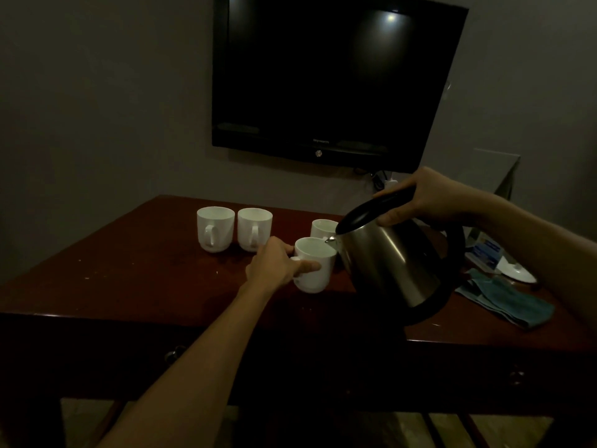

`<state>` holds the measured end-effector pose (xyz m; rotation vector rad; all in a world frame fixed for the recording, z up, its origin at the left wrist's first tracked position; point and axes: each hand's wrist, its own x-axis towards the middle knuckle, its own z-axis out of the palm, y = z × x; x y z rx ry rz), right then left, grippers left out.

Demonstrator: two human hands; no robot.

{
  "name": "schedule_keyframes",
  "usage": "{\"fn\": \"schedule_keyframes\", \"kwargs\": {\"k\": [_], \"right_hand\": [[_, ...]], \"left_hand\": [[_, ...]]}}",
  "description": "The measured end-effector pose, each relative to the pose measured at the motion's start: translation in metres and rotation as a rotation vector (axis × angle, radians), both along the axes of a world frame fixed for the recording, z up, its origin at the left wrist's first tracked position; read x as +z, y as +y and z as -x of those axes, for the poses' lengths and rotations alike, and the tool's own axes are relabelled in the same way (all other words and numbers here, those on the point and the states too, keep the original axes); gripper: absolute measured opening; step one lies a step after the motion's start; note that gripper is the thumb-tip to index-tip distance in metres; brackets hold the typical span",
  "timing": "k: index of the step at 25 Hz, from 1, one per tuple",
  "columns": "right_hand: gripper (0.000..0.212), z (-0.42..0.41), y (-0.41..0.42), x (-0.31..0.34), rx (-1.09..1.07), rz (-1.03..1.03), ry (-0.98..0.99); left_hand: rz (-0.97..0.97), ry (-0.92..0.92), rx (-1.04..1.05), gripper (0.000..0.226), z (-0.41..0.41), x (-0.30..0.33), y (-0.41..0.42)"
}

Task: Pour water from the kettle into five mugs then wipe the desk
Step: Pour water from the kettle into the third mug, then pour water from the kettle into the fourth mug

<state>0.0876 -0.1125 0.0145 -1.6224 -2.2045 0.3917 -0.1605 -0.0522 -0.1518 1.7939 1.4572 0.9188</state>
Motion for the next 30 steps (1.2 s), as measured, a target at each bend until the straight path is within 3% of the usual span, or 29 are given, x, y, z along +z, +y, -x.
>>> {"fn": "schedule_keyframes", "kwargs": {"k": [7,15,21,30], "right_hand": [[0.050,-0.010,-0.016,-0.030,-0.067,-0.098,0.301],[0.066,-0.041,-0.039,-0.091,-0.199,-0.248,0.632],[0.062,-0.041,-0.042,-0.093,-0.170,-0.251,0.639],[0.072,-0.037,-0.043,-0.094,-0.168,-0.262,0.689]], "left_hand": [[-0.005,0.018,0.104,0.035,-0.006,0.001,-0.009],[-0.082,0.080,0.224,0.048,-0.014,-0.003,-0.014],[-0.100,0.101,0.316,0.052,-0.017,-0.007,-0.019],[-0.155,0.078,0.458,0.043,-0.018,-0.008,-0.013]]}}
